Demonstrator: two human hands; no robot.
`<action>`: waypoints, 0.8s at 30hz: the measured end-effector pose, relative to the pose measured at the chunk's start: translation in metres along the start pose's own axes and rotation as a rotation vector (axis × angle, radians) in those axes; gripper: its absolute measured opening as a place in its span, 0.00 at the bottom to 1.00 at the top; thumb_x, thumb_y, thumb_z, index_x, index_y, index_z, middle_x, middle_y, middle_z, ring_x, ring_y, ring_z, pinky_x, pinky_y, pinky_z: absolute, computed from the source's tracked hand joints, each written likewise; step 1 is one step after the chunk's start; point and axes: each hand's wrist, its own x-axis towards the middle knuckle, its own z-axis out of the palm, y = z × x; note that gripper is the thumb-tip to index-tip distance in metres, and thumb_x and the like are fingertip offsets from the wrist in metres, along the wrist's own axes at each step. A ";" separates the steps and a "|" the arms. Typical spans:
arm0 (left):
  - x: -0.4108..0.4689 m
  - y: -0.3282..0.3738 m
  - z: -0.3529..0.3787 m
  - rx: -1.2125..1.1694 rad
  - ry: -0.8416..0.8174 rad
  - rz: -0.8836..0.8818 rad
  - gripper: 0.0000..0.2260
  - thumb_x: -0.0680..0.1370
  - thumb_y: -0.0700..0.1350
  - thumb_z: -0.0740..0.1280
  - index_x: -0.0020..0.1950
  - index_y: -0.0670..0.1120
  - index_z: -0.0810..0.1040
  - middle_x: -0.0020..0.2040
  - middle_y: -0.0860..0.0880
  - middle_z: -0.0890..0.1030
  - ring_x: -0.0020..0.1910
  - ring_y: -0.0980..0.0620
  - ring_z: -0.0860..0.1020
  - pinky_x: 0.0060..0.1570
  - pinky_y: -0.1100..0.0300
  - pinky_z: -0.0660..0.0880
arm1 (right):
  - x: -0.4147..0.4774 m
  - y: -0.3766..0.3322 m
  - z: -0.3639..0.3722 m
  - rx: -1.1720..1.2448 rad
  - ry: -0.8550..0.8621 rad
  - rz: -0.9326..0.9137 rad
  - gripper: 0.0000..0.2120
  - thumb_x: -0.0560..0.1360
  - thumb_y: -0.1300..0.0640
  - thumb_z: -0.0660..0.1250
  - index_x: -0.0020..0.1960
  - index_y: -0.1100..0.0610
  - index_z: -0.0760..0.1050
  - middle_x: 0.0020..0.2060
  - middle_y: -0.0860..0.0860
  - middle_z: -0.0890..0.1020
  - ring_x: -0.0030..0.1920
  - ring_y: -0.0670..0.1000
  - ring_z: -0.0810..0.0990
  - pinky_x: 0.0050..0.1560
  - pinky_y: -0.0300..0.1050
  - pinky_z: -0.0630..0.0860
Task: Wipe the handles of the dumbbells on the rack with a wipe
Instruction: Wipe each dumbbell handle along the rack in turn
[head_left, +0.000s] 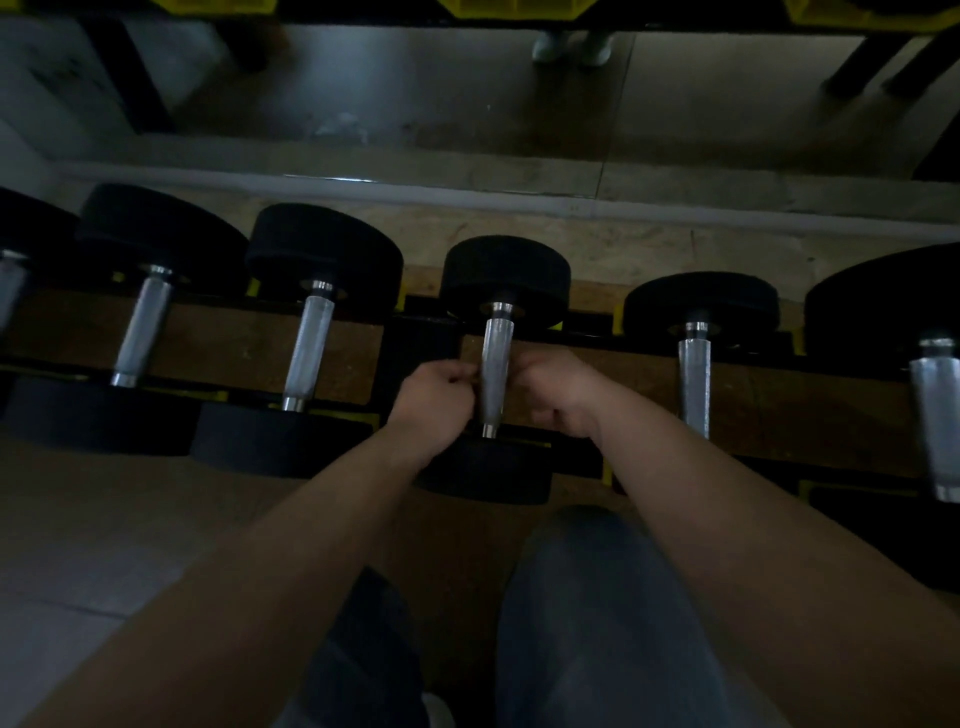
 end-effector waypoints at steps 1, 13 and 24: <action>-0.001 0.001 0.000 0.009 0.005 -0.010 0.16 0.77 0.45 0.62 0.62 0.53 0.82 0.56 0.54 0.83 0.53 0.55 0.80 0.55 0.59 0.77 | -0.002 0.003 0.000 -0.022 -0.092 0.048 0.16 0.81 0.65 0.59 0.63 0.53 0.79 0.42 0.53 0.79 0.29 0.45 0.67 0.24 0.37 0.61; -0.005 0.004 -0.001 0.020 0.077 -0.017 0.15 0.80 0.42 0.61 0.64 0.52 0.81 0.59 0.52 0.81 0.48 0.60 0.76 0.40 0.68 0.68 | 0.007 -0.015 -0.014 0.164 0.038 -0.062 0.09 0.78 0.66 0.67 0.51 0.53 0.81 0.48 0.53 0.81 0.27 0.46 0.67 0.24 0.38 0.61; -0.002 0.005 0.003 0.019 0.099 -0.045 0.15 0.81 0.41 0.62 0.64 0.52 0.81 0.59 0.52 0.80 0.43 0.63 0.73 0.37 0.70 0.67 | 0.021 -0.025 -0.007 0.445 0.137 0.085 0.09 0.80 0.67 0.61 0.46 0.57 0.77 0.30 0.51 0.69 0.26 0.46 0.64 0.22 0.38 0.61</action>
